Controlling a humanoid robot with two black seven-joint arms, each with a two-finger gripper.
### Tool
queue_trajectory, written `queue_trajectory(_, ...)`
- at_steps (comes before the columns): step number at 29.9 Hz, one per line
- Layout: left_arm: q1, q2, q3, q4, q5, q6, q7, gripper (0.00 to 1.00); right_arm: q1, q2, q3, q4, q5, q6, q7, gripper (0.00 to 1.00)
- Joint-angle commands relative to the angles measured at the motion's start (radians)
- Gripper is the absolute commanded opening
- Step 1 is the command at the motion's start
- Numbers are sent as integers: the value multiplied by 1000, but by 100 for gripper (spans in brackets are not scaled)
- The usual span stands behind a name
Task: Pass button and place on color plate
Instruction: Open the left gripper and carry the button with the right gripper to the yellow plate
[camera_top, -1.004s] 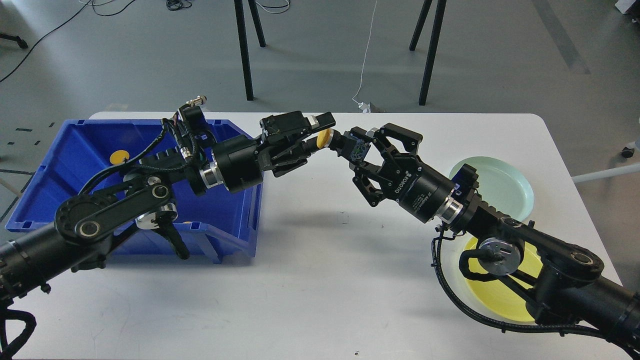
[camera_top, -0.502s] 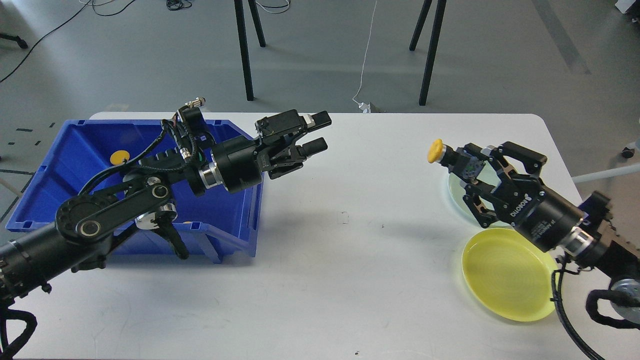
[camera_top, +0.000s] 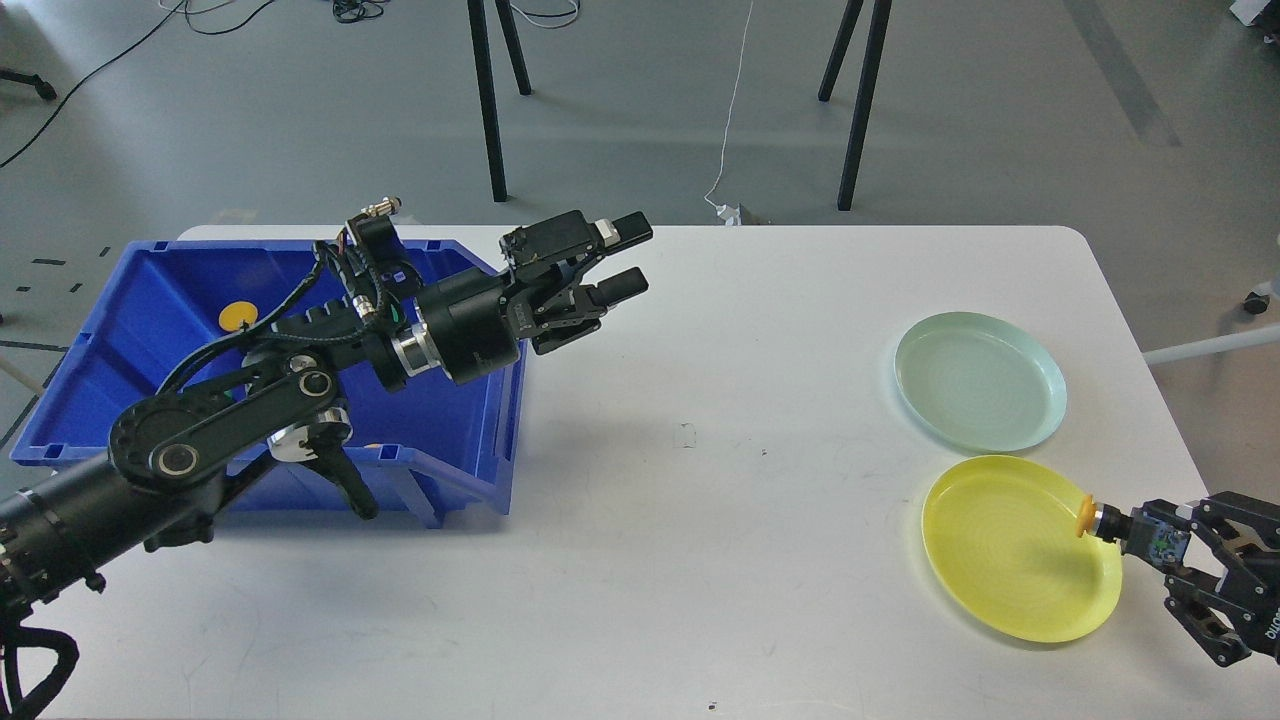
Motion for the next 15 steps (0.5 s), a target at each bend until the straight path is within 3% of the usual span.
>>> queue_trajectory(1,3,0,0,0,0,1,0,81,0,16,-5,-8,1,1,0,26)
queue_trajectory(5,3,0,0,0,0,1,0,81,13,45,-7,-8,-1,1,0,29)
queue_trajectory(9,4,0,0,0,0,1,0,81,18,71,-5,-11,-1,-2,0,39)
queue_trajectory(15,10,0,-2,-2,0,1,0,82,27,93,-2,-9,4,0,0,65)
